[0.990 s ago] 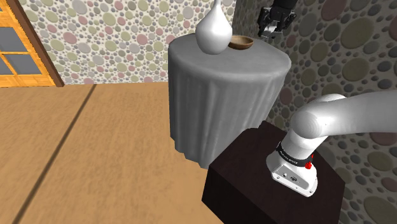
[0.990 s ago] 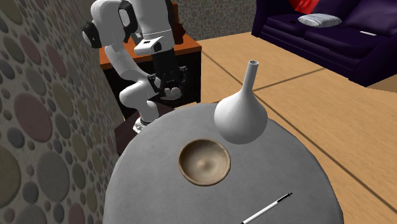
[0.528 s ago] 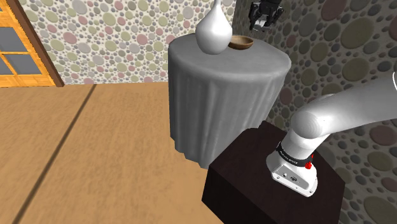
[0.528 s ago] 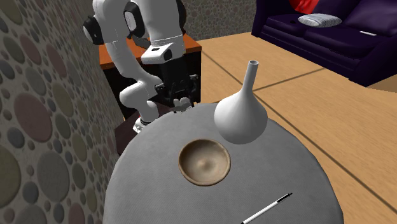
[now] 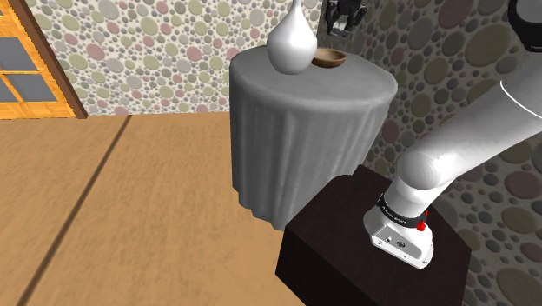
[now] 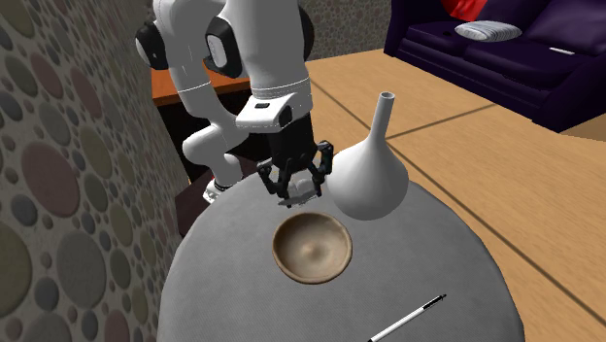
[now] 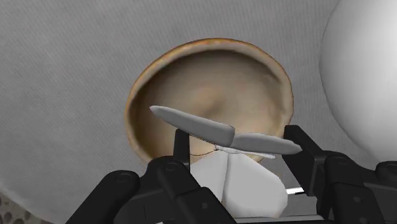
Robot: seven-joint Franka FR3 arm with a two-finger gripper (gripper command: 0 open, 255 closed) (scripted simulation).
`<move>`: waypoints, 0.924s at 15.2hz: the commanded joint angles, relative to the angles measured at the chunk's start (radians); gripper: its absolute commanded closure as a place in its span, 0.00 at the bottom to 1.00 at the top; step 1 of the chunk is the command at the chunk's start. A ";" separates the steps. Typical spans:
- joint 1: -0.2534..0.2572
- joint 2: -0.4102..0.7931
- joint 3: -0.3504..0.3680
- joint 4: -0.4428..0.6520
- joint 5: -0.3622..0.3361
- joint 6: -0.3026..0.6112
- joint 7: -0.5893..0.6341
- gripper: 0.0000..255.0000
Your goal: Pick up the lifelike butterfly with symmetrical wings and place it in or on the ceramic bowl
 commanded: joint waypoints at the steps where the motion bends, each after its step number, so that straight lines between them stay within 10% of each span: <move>1: 0.001 0.085 -0.014 0.080 0.015 0.005 -0.018 1.00; 14: -0.003 0.132 -0.025 -0.021 0.024 0.153 -0.030 1.00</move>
